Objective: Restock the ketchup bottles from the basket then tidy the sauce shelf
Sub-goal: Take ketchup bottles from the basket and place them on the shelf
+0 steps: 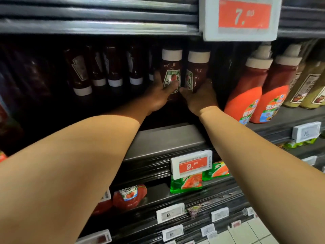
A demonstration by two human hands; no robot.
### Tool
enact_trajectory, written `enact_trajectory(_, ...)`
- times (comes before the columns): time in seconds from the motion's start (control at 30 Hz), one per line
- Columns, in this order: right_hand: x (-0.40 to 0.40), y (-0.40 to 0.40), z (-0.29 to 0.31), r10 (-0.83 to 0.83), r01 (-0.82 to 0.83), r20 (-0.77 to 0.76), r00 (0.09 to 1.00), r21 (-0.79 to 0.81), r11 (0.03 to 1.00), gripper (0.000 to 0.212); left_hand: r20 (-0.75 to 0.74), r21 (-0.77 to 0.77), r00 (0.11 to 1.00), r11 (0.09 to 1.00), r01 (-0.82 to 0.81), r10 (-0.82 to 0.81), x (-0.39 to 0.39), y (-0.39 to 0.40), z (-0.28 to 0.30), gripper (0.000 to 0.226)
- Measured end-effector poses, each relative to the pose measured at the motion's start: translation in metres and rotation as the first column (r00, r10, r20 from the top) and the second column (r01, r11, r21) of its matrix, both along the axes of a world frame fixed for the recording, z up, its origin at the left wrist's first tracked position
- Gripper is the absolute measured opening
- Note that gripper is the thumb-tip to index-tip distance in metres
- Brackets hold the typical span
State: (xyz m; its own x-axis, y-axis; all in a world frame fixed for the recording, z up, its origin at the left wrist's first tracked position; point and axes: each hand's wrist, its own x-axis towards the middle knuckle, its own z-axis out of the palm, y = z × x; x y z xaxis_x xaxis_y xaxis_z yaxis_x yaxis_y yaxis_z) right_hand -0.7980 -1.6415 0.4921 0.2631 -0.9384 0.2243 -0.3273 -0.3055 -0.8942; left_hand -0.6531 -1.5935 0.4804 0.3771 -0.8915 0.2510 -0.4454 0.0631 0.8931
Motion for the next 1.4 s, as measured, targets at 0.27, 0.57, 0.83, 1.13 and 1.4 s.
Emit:
enact_trajectory(0.27,-0.016,0.021,0.013,0.017,-0.035,-0.487,0.873,-0.029,0.999,0.092,-0.105,-0.069,0.983,0.985,-0.159,0.152,-0.007,0.021,0.006,0.066)
enact_trajectory(0.57,-0.019,0.106,0.025,0.043,-0.231,-0.794,0.607,-0.125,0.965,0.056,0.276,-0.076,0.825,0.866,-0.493,0.494,0.031,0.097,0.021,0.014)
enact_trajectory(0.83,0.077,0.112,0.024,0.374,-0.556,-0.604,0.703,-0.14,0.819,0.046,0.242,-0.134,0.682,0.72,-0.68,0.69,0.093,0.151,0.011,0.025)
enact_trajectory(1.13,0.179,0.08,0.024,0.592,-0.649,-0.308,0.745,-0.127,0.75,0.024,0.057,-0.061,0.673,0.675,-0.735,0.738,0.121,0.14,0.005,0.08)
enact_trajectory(1.4,0.247,0.086,0.009,0.641,-0.641,0.022,0.767,-0.01,0.767,0.073,-0.178,-0.092,0.796,0.795,-0.599,0.579,0.135,0.15,0.0,0.053)
